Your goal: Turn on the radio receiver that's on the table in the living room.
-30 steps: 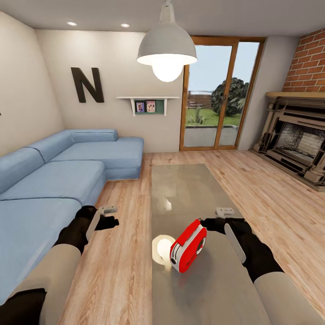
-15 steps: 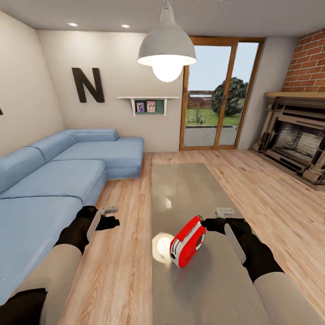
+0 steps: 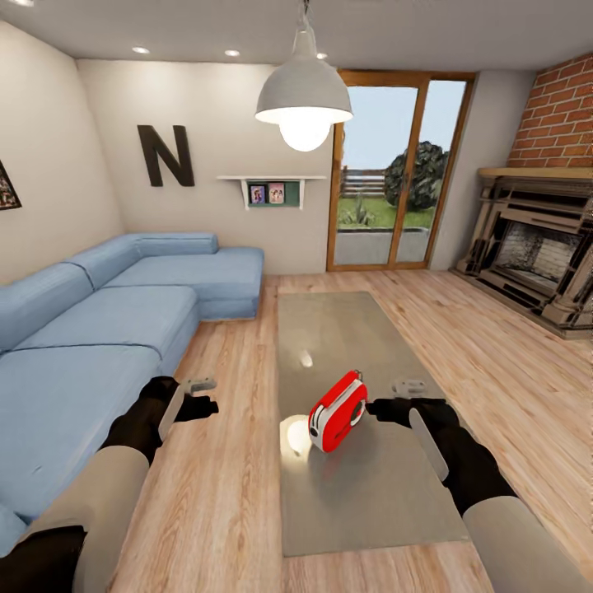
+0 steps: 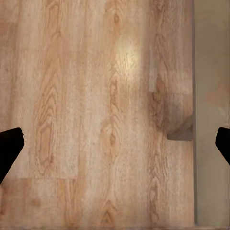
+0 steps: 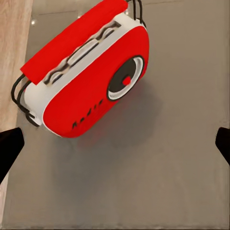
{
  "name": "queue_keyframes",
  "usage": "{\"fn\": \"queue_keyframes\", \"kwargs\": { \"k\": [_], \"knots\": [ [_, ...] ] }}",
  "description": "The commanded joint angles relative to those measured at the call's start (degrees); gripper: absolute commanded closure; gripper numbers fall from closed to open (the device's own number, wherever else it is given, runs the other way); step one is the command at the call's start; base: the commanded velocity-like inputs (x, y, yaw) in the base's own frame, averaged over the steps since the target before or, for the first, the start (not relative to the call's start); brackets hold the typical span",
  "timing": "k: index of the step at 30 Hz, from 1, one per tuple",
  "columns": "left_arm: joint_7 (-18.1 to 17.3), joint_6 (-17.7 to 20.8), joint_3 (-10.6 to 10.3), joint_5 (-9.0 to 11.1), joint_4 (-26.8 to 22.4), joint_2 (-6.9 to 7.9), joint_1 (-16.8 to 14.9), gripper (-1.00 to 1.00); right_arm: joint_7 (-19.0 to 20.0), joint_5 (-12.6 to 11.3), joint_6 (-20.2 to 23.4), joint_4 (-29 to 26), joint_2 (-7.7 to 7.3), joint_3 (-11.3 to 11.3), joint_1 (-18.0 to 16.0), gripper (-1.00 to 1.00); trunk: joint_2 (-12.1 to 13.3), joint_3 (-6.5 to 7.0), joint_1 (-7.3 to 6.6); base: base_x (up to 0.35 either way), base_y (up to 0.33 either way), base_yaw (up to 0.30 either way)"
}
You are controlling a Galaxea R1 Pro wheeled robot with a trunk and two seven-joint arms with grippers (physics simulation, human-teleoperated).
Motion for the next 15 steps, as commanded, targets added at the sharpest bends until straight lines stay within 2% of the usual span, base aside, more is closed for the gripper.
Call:
{"fn": "queue_keyframes", "kwargs": {
  "k": [1, 12, 15],
  "knots": [
    [0.0, 0.0, 0.0, 0.0, 0.0, 0.0, 0.0, -1.0, 0.0, 0.0, 0.0, 0.0, 0.0, 0.0, 0.0, -1.0, 0.0, 0.0, 0.0, -0.329, 0.0, 0.0],
    [0.0, 0.0, 0.0, 0.0, 0.1, 0.0, 0.0, -1.0, 0.1, 0.0, 0.0, 0.4, -0.01, 0.0, 0.0, -1.0, 0.0, 0.0, 0.0, -0.331, 0.0, 0.0],
    [0.0, 0.0, 0.0, -0.1, 0.1, 0.0, 0.0, -1.0, 0.1, 0.0, 0.0, 0.4, -0.01, 0.0, 0.0, -1.0, 0.0, 0.0, 0.0, -0.229, 0.0, 0.0]
  ]
}}
